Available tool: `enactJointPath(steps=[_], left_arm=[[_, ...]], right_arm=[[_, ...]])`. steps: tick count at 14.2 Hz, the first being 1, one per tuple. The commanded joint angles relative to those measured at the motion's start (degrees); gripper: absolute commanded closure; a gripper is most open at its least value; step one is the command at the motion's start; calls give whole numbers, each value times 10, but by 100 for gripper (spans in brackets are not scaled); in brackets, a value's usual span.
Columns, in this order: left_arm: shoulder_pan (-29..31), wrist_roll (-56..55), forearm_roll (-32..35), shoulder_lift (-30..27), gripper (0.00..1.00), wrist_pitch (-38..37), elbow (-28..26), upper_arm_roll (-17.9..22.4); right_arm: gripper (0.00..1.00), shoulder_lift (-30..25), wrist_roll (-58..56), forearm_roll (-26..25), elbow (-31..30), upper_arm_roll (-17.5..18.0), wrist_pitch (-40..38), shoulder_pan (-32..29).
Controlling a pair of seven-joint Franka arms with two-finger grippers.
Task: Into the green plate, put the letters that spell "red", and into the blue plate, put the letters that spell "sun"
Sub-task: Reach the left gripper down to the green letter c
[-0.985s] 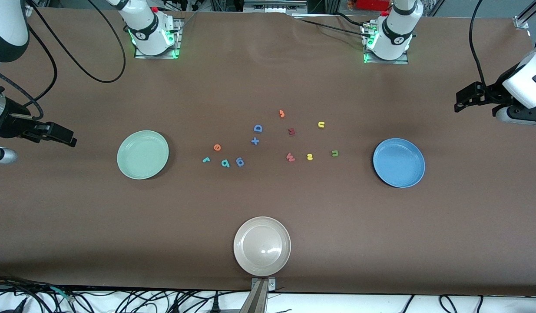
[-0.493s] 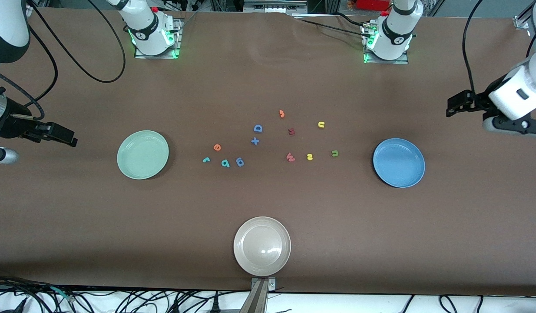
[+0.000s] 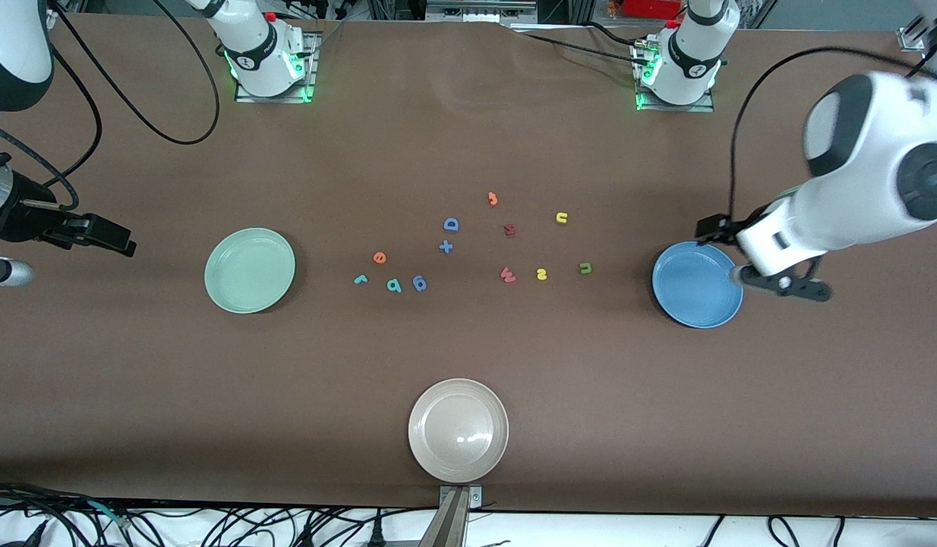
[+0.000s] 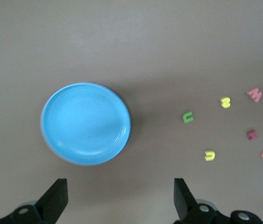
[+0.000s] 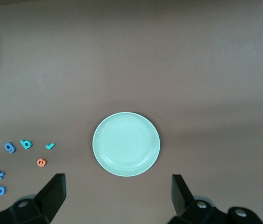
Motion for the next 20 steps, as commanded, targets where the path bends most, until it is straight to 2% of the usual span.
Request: enactJointPath(steps=[1, 5, 8, 13, 15, 20], left_arm=[[-36, -55, -16, 36, 0, 40, -1, 5], [-82, -150, -18, 40, 0, 142, -84, 5], [-122, -211, -16, 38, 0, 266, -170, 2], [-136, -224, -10, 59, 0, 413, -260, 2], [-150, -245, -14, 74, 0, 463, -276, 2], [-168, -274, -8, 111, 1, 497, -273, 2]], right_arm=[[0, -3, 4, -7, -10, 3, -1, -2], [0, -3, 4, -6, -17, 3, 4, -1], [0, -4, 4, -9, -18, 3, 3, -1], [0, -4, 4, -9, -22, 3, -1, -1], [0, -4, 4, -9, -22, 3, -2, -1], [0, -3, 5, -9, -26, 4, 8, 7]])
